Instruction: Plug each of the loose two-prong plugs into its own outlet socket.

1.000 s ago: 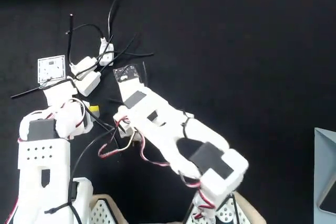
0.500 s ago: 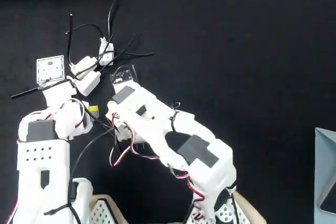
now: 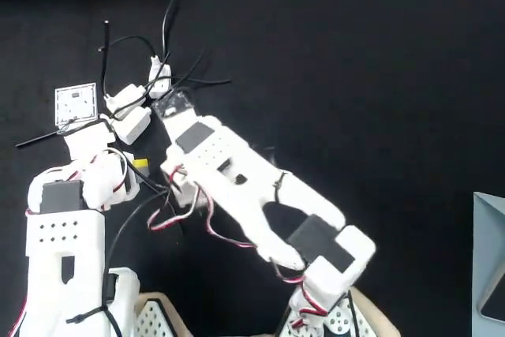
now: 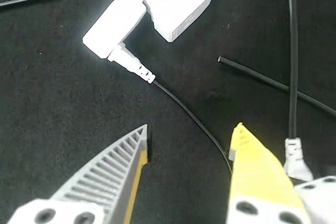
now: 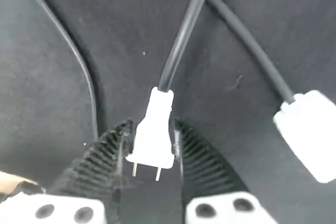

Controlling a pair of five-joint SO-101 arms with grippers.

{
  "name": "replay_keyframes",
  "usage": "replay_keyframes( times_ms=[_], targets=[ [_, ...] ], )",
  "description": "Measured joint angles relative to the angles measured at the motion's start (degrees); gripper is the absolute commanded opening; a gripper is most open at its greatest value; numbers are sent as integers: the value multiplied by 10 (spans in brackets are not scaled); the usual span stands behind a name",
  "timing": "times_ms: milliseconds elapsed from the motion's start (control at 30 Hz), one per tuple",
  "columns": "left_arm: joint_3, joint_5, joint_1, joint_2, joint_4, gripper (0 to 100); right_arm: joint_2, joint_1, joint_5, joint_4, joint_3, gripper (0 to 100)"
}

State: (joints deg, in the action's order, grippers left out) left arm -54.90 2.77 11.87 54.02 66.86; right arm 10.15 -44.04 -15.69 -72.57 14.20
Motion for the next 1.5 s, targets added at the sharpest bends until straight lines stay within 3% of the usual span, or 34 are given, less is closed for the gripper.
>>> replay_keyframes(
  times_ms=[200, 800, 1367, 1500],
  targets=[
    [0, -1, 0, 0, 0, 251, -10, 24, 67, 49, 47, 175],
    [0, -2, 0, 0, 0, 251, -11, -7, 75, 7, 47, 164],
    [-4, -2, 0, 0, 0, 252, -2, -6, 75, 66, 83, 162],
    [-4, -2, 0, 0, 0, 252, -2, 12, 79, 68, 89, 101]
  ],
)
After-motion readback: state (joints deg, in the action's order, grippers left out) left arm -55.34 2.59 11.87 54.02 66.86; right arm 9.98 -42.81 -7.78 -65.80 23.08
